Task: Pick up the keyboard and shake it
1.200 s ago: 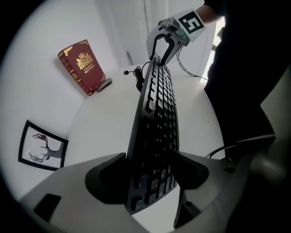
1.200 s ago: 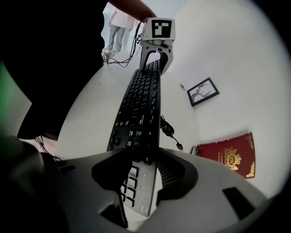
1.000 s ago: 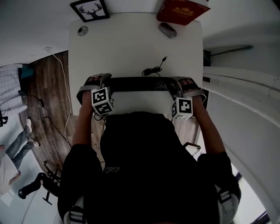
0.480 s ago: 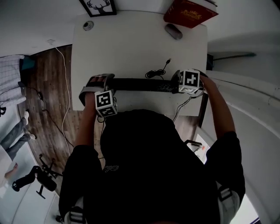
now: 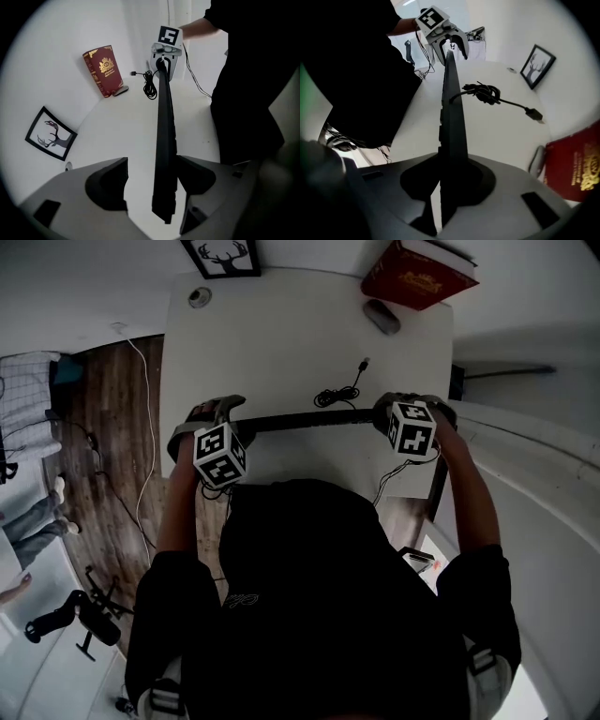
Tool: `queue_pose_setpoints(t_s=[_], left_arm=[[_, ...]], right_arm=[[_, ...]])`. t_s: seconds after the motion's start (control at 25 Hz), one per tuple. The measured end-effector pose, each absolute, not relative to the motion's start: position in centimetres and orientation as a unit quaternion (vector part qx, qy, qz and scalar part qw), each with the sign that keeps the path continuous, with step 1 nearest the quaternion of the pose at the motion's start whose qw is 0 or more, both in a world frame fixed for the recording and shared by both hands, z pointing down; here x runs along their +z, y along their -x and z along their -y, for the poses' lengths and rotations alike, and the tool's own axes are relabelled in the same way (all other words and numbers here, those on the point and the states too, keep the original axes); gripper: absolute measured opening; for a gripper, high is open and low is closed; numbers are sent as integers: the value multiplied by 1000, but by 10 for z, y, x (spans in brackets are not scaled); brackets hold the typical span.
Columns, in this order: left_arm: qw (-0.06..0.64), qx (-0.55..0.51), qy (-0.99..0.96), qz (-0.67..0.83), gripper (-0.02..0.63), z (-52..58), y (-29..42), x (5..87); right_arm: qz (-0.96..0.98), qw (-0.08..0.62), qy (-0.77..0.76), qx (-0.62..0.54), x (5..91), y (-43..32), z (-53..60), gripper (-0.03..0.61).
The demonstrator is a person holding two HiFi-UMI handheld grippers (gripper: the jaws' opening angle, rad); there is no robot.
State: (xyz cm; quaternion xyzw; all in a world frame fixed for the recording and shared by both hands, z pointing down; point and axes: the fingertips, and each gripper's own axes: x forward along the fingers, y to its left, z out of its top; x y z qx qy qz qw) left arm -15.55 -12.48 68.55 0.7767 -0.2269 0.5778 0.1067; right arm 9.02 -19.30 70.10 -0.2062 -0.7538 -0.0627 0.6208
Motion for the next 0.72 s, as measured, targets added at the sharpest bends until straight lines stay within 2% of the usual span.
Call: queue_pose_setpoints(t_s=[0.04,0.12,0.16,0.2,0.24,0.48,0.72], left_arm=[[103,584,-774,223,318,126,156,688],[74,608,-761,215,304,128,154,697],[59,616,-756,213,263,129,150,701],[46,620,-754,214,179,130,147,704],[38,620,-752,219,137,131,143,706],[-8,630,-732,260,98,145,138,695],[-89,641,-694,317,84,180,148,630]], right_arm=[[755,621,191,-89,700,-89,200,83],[757,620,165,-123,697,-86,208,83],[759,619,155,-130,696,-84,210,83],[760,619,146,-133,695,-84,211,83],[762,618,137,-136,693,-84,211,83],[753,620,75,-208,680,-89,230,84],[750,593,-21,-293,614,-79,264,84]])
